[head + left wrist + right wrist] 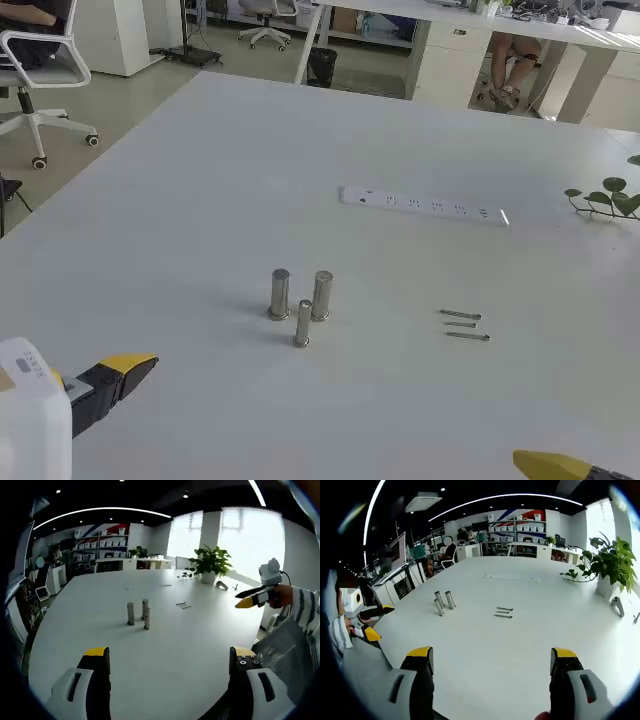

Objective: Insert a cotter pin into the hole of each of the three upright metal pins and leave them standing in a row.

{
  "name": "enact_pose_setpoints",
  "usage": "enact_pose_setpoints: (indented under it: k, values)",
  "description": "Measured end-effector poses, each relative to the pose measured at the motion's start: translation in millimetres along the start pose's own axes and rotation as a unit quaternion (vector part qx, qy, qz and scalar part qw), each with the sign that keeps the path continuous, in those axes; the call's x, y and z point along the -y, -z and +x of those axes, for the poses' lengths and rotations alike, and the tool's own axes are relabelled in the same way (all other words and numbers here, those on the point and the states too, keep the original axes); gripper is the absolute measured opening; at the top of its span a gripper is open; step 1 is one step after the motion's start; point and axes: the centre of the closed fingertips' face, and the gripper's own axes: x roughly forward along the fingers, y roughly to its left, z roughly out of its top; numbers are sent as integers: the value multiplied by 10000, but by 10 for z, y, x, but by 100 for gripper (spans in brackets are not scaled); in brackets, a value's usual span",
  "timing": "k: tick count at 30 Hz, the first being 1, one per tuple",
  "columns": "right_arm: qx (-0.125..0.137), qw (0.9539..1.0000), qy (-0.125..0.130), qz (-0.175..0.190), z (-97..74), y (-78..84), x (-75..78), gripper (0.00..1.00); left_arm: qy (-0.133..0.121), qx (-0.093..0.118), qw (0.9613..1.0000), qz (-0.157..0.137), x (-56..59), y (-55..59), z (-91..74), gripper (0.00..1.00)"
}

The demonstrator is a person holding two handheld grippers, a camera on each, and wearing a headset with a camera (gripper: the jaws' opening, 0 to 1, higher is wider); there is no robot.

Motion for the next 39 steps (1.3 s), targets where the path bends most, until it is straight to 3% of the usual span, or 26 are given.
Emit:
enact_pose_setpoints:
  k: [7,12,16,21,25,39]
  values:
    - [-37,10000,-4,51,6,25,-12,98,163,100,9997,-146,17,-56,39,99]
    - [-52,9999,12,112,0,29,-4,98,195,-27,9998,31,-2,-47,81,99]
    - [-61,9999,22,121,-13,35,-7,98,243,-44,9997,-31,1,-40,98,99]
    - [-150,9998,4,124,-17,61,-18,98,217,-37,9997,-60,-20,-45,105,99]
    - [-94,9998,12,-152,-4,31,-42,98,216,-17,9997,-94,-34,-43,95,99]
    - [-180,9998,-39,1,-6,43,-66,98,189,-15,9997,-170,-45,-12,81,99]
